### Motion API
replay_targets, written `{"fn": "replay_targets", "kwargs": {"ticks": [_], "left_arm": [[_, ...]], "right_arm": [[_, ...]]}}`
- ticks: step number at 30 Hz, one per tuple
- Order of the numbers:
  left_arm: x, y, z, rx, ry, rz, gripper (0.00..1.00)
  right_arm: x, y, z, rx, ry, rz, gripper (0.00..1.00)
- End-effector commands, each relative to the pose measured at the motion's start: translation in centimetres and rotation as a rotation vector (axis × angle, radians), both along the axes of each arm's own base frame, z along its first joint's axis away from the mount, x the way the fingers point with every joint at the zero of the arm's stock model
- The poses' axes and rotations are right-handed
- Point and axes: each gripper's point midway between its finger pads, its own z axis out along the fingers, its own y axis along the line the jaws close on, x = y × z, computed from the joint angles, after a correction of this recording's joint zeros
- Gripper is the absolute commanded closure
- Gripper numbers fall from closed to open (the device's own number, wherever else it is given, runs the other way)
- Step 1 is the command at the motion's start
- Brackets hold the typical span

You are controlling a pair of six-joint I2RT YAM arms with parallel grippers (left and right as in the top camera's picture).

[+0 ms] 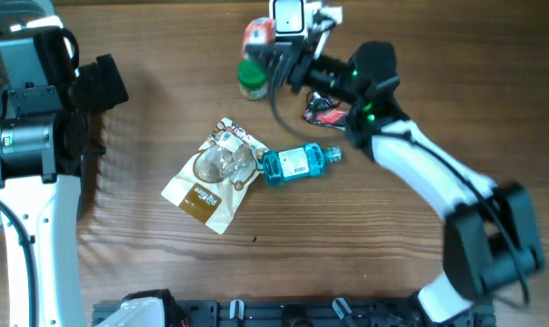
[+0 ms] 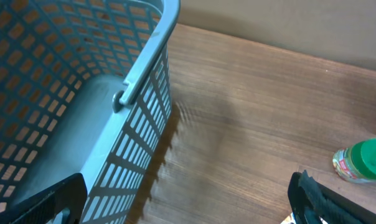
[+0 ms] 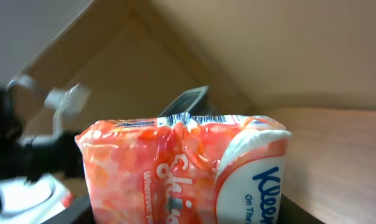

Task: Scan the item barcode
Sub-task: 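Hold the Kleenex pack in front of the white scanner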

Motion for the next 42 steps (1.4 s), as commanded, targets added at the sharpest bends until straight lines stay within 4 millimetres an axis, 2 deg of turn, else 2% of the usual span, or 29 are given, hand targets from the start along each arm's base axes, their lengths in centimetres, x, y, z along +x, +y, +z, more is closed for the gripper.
{"fn": "replay_targets", "kwargs": {"ticks": [1, 5, 8, 12, 16, 20, 22, 27, 30, 33, 42], "left_arm": [[-0.4, 0.4, 0.8, 0.012, -0.018, 0.010, 0.00], [-0.4, 0.4, 0.8, 0.013, -0.018, 0.010, 0.00], [-0.4, 0.4, 0.8, 0.012, -0.018, 0.010, 0.00], [-0.4, 0.4, 0.8, 0.012, -0.018, 0.010, 0.00], [-0.4, 0.4, 0.8, 0.013, -0.018, 0.010, 0.00], [-0.4, 0.4, 0.8, 0.012, -0.018, 0.010, 0.00], [-0.4, 0.4, 0.8, 0.012, -0.018, 0.010, 0.00], [-0.4, 0.4, 0.8, 0.012, -0.018, 0.010, 0.00], [-0.4, 0.4, 0.8, 0.012, -0.018, 0.010, 0.00], [-0.4, 0.4, 0.8, 0.012, -0.018, 0.010, 0.00], [-0.4, 0.4, 0.8, 0.012, -0.018, 0.010, 0.00]], "right_arm": [[4.0, -0.5, -0.5, 0.141, 0.185, 0.037, 0.36], [7.8, 0.4, 0.0, 0.207, 0.237, 0.051, 0.39], [11.5, 0.6, -0.1, 0.296, 0.405, 0.028, 0.39], [14.9, -1.3, -0.8, 0.450, 0.606, -0.051, 0.43], [17.2, -3.5, -2.6, 0.540, 0.764, -0.164, 0.43], [18.7, -4.7, -4.4, 0.578, 0.820, -0.271, 0.43], [19.4, -4.9, -6.2, 0.596, 0.859, -0.303, 0.42], [20.6, -4.4, -12.5, 0.672, 1.021, -0.302, 0.42], [21.0, -4.3, -15.1, 0.706, 1.071, -0.310, 0.42], [21.4, -3.9, -16.7, 0.709, 1.082, -0.334, 0.42], [21.6, -2.7, -17.2, 0.699, 1.112, -0.366, 0.44]]}}
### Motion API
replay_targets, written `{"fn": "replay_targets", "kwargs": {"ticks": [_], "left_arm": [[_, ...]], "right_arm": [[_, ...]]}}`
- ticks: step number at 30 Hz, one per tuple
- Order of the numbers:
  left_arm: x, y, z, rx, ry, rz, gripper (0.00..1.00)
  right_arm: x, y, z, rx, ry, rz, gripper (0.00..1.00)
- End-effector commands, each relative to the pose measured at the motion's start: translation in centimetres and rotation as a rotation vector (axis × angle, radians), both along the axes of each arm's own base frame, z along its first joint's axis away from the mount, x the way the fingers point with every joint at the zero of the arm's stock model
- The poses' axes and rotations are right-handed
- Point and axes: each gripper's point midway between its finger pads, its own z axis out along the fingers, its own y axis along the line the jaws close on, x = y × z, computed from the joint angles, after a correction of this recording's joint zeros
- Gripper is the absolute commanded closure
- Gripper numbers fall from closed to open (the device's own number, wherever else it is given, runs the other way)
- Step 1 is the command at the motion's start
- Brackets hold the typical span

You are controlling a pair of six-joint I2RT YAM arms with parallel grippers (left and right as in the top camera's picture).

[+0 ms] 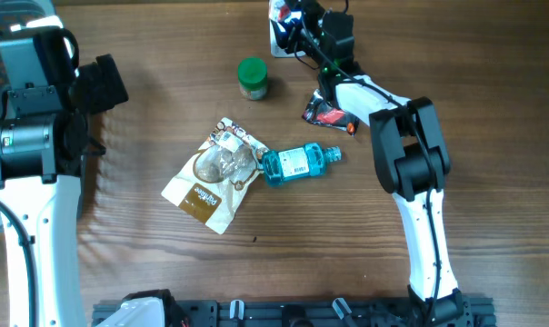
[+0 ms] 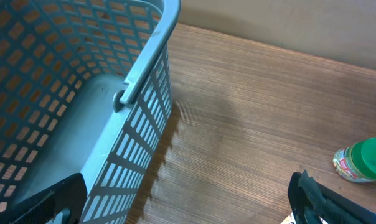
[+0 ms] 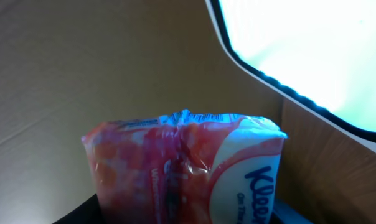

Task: Scan the item barcode
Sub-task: 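Hold the Kleenex pack in front of the white scanner, then carry the Kleenex pack to the table's right edge and release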

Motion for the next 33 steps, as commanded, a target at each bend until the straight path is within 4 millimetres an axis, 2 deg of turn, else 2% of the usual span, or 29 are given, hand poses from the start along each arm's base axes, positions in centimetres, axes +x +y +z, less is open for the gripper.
{"fn": "replay_targets", "kwargs": {"ticks": [1, 4, 8, 11, 13, 15, 17, 20, 24, 26, 30, 32, 33], "left_arm": [[-0.3, 0.4, 0.8, 0.012, -0.019, 0.010, 0.00], [-0.3, 0.4, 0.8, 0.012, -0.019, 0.010, 0.00], [-0.3, 0.4, 0.8, 0.012, -0.020, 0.010, 0.00], [-0.3, 0.4, 0.8, 0.012, -0.019, 0.010, 0.00], [-0.3, 0.4, 0.8, 0.012, -0.020, 0.010, 0.00], [-0.3, 0.4, 0.8, 0.012, -0.020, 0.010, 0.00], [-0.3, 0.4, 0.8, 0.012, -0.019, 0.010, 0.00], [-0.3, 0.4, 0.8, 0.012, -0.020, 0.010, 0.00], [-0.3, 0.4, 0.8, 0.012, -0.020, 0.010, 0.00], [-0.3, 0.4, 0.8, 0.012, -0.019, 0.010, 0.00], [-0.3, 0.4, 0.8, 0.012, -0.020, 0.010, 0.00], [-0.3, 0.4, 0.8, 0.012, -0.019, 0.010, 0.00], [-0.3, 0.4, 0.8, 0.012, -0.019, 0.010, 0.00]], "right_arm": [[0.3, 0.5, 0.4, 0.009, 0.000, -0.013, 0.50], [0.3, 0.6, 0.3, 0.009, 0.001, -0.011, 0.53], [0.1, 0.7, 0.5, 0.011, -0.003, 0.007, 0.51], [-0.3, 1.1, 0.6, 0.015, -0.010, 0.044, 0.46], [-0.5, 1.3, 1.3, 0.024, -0.038, 0.072, 0.45], [-1.0, 1.8, 2.2, 0.029, -0.076, 0.116, 0.57], [-1.6, 2.1, 3.0, -0.015, -0.162, 0.166, 0.65], [-2.9, 2.9, 3.9, -0.095, -0.268, 0.259, 0.66], [-4.0, 3.2, 6.6, -0.133, -0.364, 0.312, 0.67], [-4.2, 3.0, 8.4, -0.198, -0.439, 0.307, 0.66], [-4.7, 1.7, 11.2, -0.452, -0.451, 0.268, 0.65], [-5.2, -0.7, 12.7, -0.678, -0.423, 0.192, 0.65], [-6.2, -3.2, 13.8, -0.857, -0.379, 0.133, 0.65]]}}
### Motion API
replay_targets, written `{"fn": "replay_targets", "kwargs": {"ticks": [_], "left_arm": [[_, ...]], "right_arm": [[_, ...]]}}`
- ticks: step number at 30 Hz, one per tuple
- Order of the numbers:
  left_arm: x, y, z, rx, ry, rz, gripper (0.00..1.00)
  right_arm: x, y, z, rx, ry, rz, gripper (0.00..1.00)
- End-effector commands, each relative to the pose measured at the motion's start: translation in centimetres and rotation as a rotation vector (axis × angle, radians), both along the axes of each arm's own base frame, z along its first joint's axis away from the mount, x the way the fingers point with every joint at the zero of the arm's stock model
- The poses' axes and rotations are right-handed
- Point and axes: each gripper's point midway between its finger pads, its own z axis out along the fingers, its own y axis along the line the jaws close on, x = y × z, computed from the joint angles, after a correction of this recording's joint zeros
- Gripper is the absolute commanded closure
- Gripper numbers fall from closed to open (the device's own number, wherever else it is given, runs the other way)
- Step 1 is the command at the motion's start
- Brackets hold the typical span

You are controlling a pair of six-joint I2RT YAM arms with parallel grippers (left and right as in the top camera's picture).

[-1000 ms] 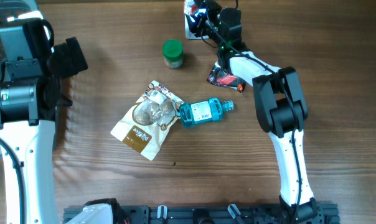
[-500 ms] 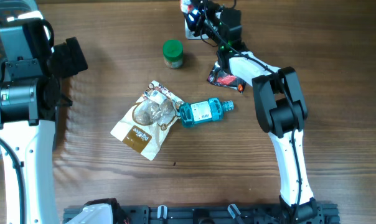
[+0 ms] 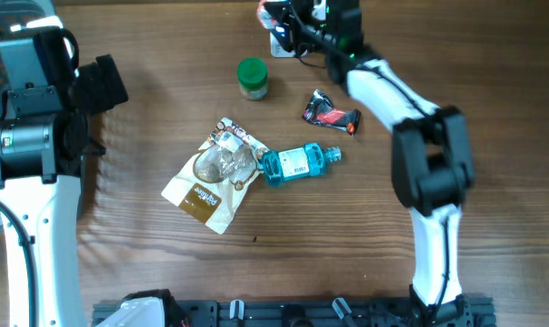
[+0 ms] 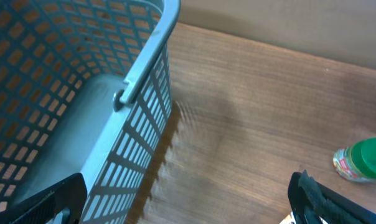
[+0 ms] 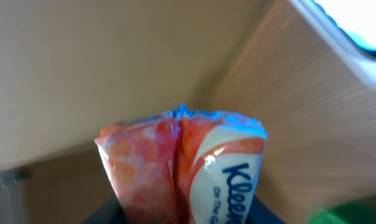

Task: Scan the item barcode
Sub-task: 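Carry the Kleenex pack to the table's right edge and release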

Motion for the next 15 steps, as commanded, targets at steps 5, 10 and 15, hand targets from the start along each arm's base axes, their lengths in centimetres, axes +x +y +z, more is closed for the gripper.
{"fn": "replay_targets", "kwargs": {"ticks": [5, 10, 15], "left_arm": [[-0.3, 0.4, 0.8, 0.012, -0.020, 0.010, 0.00], [-0.3, 0.4, 0.8, 0.012, -0.019, 0.010, 0.00], [-0.3, 0.4, 0.8, 0.012, -0.020, 0.010, 0.00]], "right_arm": [[-8.6, -20.2, 10.4, -0.947, -0.009, -0.516, 0.47], [-16.8, -33.5, 8.9, -1.232, 0.367, -0.705, 0.49], [-21.6, -42.8, 5.1, -1.260, 0.654, -0.809, 0.49]]}}
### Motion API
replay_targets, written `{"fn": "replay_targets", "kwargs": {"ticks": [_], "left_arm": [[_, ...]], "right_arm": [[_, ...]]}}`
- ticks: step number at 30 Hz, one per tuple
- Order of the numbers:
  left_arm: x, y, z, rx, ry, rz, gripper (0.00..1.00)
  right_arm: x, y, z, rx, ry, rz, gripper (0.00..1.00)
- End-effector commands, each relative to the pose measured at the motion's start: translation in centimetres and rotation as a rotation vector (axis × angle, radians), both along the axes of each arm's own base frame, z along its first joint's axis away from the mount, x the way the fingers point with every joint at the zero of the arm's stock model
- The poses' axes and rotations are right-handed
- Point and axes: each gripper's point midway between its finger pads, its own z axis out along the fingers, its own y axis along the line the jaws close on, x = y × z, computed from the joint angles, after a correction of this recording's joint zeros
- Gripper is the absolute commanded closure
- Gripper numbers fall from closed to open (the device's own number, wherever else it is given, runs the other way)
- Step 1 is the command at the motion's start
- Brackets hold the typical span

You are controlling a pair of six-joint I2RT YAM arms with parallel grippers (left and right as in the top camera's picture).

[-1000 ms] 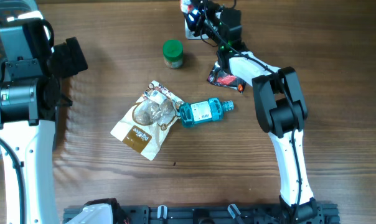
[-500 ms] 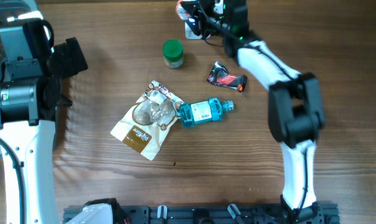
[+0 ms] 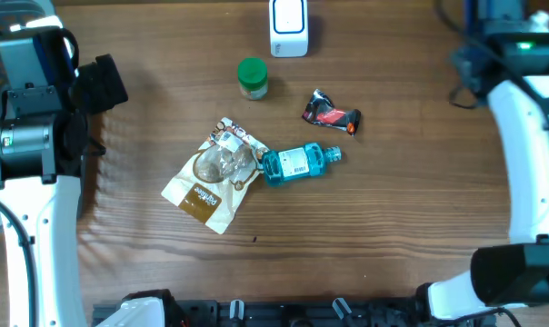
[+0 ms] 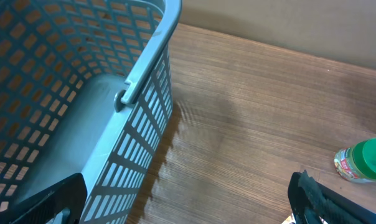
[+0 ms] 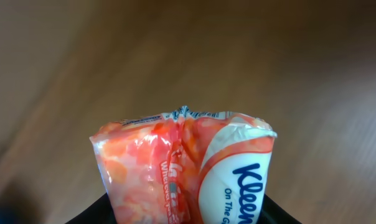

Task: Scan the item barcode
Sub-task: 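Carry the Kleenex pack to the table's right edge and release, then reach the right gripper down to the blue Listerine bottle cap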

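An orange and white Kleenex tissue pack (image 5: 187, 163) fills the right wrist view, and my right gripper (image 5: 183, 213) is shut on its lower end. In the overhead view the right arm (image 3: 520, 82) reaches to the far right corner, and the pack does not show there. The white barcode scanner (image 3: 288, 24) stands at the far edge, centre, well left of that arm. My left gripper (image 4: 183, 202) is open beside the basket, holding nothing; its fingers (image 4: 317, 200) frame bare wood.
A grey-blue mesh basket (image 4: 82, 93) sits at the far left. A green-lidded jar (image 3: 252, 77), a red wrapper (image 3: 331, 113), a blue bottle (image 3: 298, 163) and a tan snack bag (image 3: 213, 174) lie mid-table.
My right gripper, still shut on the tissue pack, has moved from beside the scanner at the far centre to the far right corner. The left arm has not moved.
The right gripper held the tissue pack near the scanner, above the jar. Then it held the pack at the scanner's face, then just left of it. Now the pack is far to the right of the scanner, still held.
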Motion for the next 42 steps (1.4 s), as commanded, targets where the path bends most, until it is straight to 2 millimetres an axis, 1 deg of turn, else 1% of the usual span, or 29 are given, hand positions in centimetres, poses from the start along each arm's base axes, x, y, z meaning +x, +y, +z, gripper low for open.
{"fn": "replay_targets", "kwargs": {"ticks": [1, 3, 5, 8, 10, 12, 14, 16, 17, 18, 19, 21, 23, 24, 27, 28, 29, 30, 31, 32, 34, 35, 36, 37, 38, 39, 40, 41, 42], "left_arm": [[-0.3, 0.3, 0.7, 0.009, -0.019, 0.008, 0.00], [-0.3, 0.3, 0.7, 0.009, -0.018, 0.008, 0.00], [-0.3, 0.3, 0.7, 0.009, -0.019, 0.008, 0.00], [-0.3, 0.3, 0.7, 0.009, -0.018, 0.008, 0.00], [-0.3, 0.3, 0.7, 0.009, -0.019, 0.008, 0.00], [-0.3, 0.3, 0.7, 0.009, -0.019, 0.008, 0.00], [-0.3, 0.3, 0.7, 0.009, -0.018, 0.008, 0.00], [-0.3, 0.3, 0.7, 0.009, -0.018, 0.008, 0.00], [-0.3, 0.3, 0.7, 0.009, -0.018, 0.008, 0.00], [-0.3, 0.3, 0.7, 0.009, -0.019, 0.007, 0.00], [-0.3, 0.3, 0.7, 0.009, -0.019, 0.007, 0.00], [-0.3, 0.3, 0.7, 0.009, -0.019, 0.008, 0.00], [-0.3, 0.3, 0.7, 0.009, -0.018, 0.008, 0.00], [-0.3, 0.3, 0.7, 0.009, -0.018, 0.008, 0.00], [-0.3, 0.3, 0.7, 0.009, -0.019, 0.008, 0.00], [-0.3, 0.3, 0.7, 0.009, -0.019, 0.008, 0.00], [-0.3, 0.3, 0.7, 0.009, -0.018, 0.008, 0.00], [-0.3, 0.3, 0.7, 0.009, -0.018, 0.007, 0.00], [-0.3, 0.3, 0.7, 0.009, -0.019, 0.007, 0.00], [-0.3, 0.3, 0.7, 0.009, -0.019, 0.008, 0.00], [-0.3, 0.3, 0.7, 0.009, -0.019, 0.008, 0.00], [-0.3, 0.3, 0.7, 0.009, -0.019, 0.008, 0.00], [-0.3, 0.3, 0.7, 0.009, -0.018, 0.008, 0.00], [-0.3, 0.3, 0.7, 0.009, -0.018, 0.008, 0.00], [-0.3, 0.3, 0.7, 0.009, -0.018, 0.008, 0.00], [-0.3, 0.3, 0.7, 0.009, -0.018, 0.008, 0.00], [-0.3, 0.3, 0.7, 0.009, -0.018, 0.008, 0.00], [-0.3, 0.3, 0.7, 0.010, -0.019, 0.007, 0.00], [-0.3, 0.3, 0.7, 0.009, -0.018, 0.008, 0.00]], "right_arm": [[-3.2, -6.0, -2.9, -0.058, 0.121, -0.152, 0.48], [-4.9, -7.9, -5.1, -0.032, 0.163, -0.220, 0.47], [-7.7, -9.9, -9.2, 0.027, 0.228, -0.309, 0.46], [-11.1, -10.8, -15.1, 0.142, 0.283, -0.380, 0.46], [-12.5, -11.2, -17.1, 0.179, 0.294, -0.411, 0.43], [-14.5, -12.4, -19.1, 0.190, 0.302, -0.466, 0.39], [-16.1, -13.8, -19.8, 0.200, 0.302, -0.507, 0.38], [-16.4, -14.9, -19.8, 0.201, 0.297, -0.484, 0.37], [-16.3, -15.2, -19.9, 0.210, 0.297, -0.444, 0.30], [-16.0, -15.1, -20.0, 0.229, 0.295, -0.400, 0.08], [-15.8, -14.8, -20.2, 0.252, 0.293, -0.374, 0.00], [-15.5, -14.1, -20.3, 0.292, 0.290, -0.349, 0.00], [-14.8, -13.7, -19.4, 0.326, 0.266, -0.325, 0.00], [-14.7, -13.7, -18.4, 0.326, 0.255, -0.323, 0.00], [-13.5, -14.2, -13.8, 0.274, 0.164, -0.263, 0.00], [-13.3, -14.1, -11.6, 0.253, 0.117, -0.253, 0.00], [-13.4, -13.8, -8.6, 0.227, 0.055, -0.244, 0.00], [-13.5, -13.4, -6.1, 0.204, -0.003, -0.233, 0.00], [-13.4, -13.0, -4.7, 0.195, -0.041, -0.215, 0.00], [-13.5, -11.7, -2.1, 0.179, -0.113, -0.180, 0.00], [-13.4, -8.8, 0.1, 0.200, -0.186, -0.096, 0.00], [-13.0, -6.5, 0.8, 0.235, -0.209, -0.014, 0.00], [-12.5, -4.4, 1.1, 0.259, -0.212, 0.066, 0.00], [-11.6, -0.5, 1.0, 0.296, -0.187, 0.200, 0.00], [-11.0, 1.5, 0.8, 0.297, -0.164, 0.284, 0.00], [-10.0, 4.1, 0.5, 0.298, -0.141, 0.390, 0.00], [-9.3, 5.7, 0.2, 0.301, -0.127, 0.453, 0.00], [-8.4, 8.0, -0.4, 0.308, -0.109, 0.534, 0.00], [-7.4, 11.0, -1.8, 0.335, -0.064, 0.591, 0.00]]}}
